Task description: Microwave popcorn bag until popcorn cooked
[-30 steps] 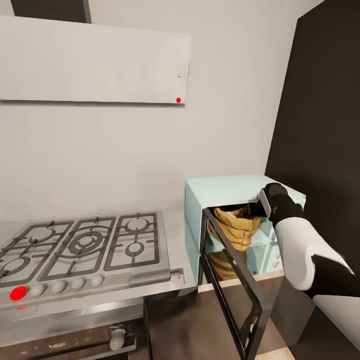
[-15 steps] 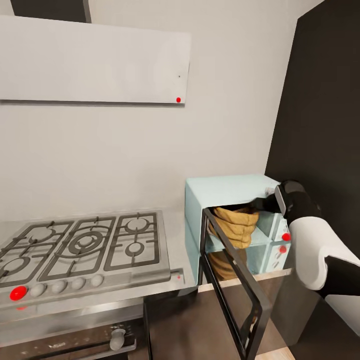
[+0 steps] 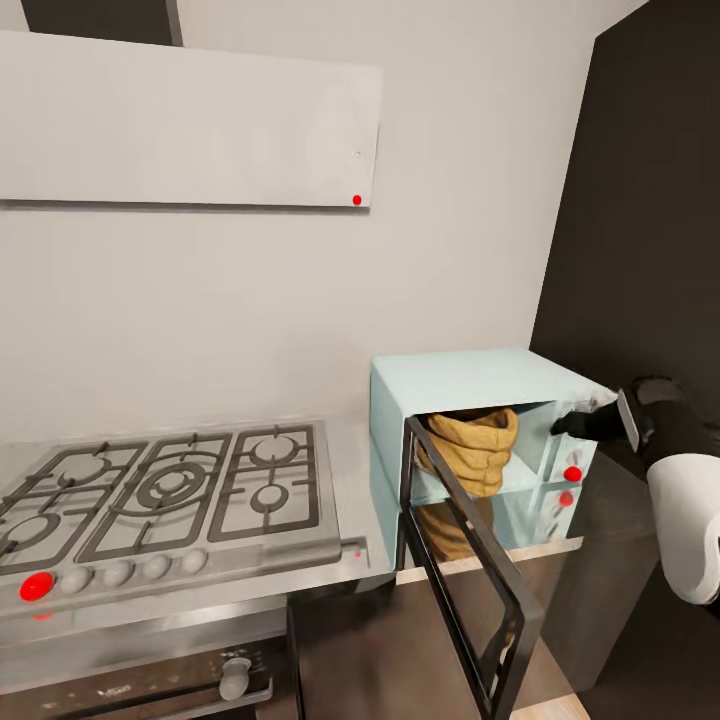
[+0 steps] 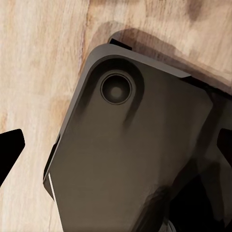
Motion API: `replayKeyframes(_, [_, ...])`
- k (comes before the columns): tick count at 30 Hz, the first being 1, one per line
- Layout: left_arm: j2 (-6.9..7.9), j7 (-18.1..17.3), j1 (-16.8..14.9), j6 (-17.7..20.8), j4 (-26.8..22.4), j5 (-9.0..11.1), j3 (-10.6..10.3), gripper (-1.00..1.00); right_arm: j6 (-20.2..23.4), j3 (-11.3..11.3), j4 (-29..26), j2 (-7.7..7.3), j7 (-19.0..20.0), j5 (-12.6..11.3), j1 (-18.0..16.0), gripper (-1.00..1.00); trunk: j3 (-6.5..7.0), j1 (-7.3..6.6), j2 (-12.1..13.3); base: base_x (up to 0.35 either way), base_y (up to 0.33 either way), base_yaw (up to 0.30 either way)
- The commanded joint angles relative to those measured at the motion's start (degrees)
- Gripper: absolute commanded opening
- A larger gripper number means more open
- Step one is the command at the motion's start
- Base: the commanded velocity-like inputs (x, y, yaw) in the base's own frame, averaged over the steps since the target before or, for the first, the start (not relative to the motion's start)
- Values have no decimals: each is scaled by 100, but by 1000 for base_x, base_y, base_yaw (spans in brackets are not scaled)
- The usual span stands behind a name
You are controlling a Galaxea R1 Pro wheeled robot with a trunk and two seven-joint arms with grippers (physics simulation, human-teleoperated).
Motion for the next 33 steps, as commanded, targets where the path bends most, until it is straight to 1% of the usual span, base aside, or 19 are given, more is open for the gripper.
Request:
replayKeyframes(1, [-1,-3,-1,-10,-3,4,25,100,16,-19,-5,-2,52,60,163,100,-7,0,-5,0,0,0])
replayKeyframes(4, [-1,-3,-1,-11,-3,4,26,100,16,-19,-5,1,53,62,565,100,-7,0,-5,0,0,0])
replayKeyframes(6, [-1,-3,-1,-11,-3,4,26,100,16,-18,-5,1,53,62,738,100,-7,0,-5,0,0,0])
replayKeyframes(8, [-1,-3,-1,-11,-3,4,26,100,16,-13,-10,1,88,62,1007,100,-7,0,-5,0,0,0])
replayKeyframes(10, [-1,-3,-1,-11,-3,4,26,100,16,-10,-33,-5,270,66,1149,100,-7,0,-5,0,0,0])
replayKeyframes(11, [-1,-3,-1,-11,-3,4,23,100,16,-6,-45,-6,425,88,1196,100,-7,0,-5,0,0,0])
replayKeyframes(12, [-1,-3,-1,-10,-3,4,25,100,-126,-2,-82,-7,1059,517,1253,100,-7,0,-5,0,0,0])
replayKeyframes(16, [-1,-3,-1,-11,-3,4,26,100,-198,-5,-92,-12,1538,827,1256,100,-7,0,-5,0,0,0])
replayKeyframes(20, [-1,-3,-1,-8,-3,4,26,100,-217,-6,-93,-9,1632,1103,1257,100,-7,0,-5,0,0,0])
replayKeyframes(23, [-1,-3,-1,-5,-3,4,26,100,-218,-17,-93,-5,1642,1151,1257,100,-7,0,-5,0,0,109])
replayKeyframes(33, [-3,-3,-1,-2,-3,4,26,100,-218,-31,-93,13,1644,1169,1257,100,-7,0,-5,0,0,259])
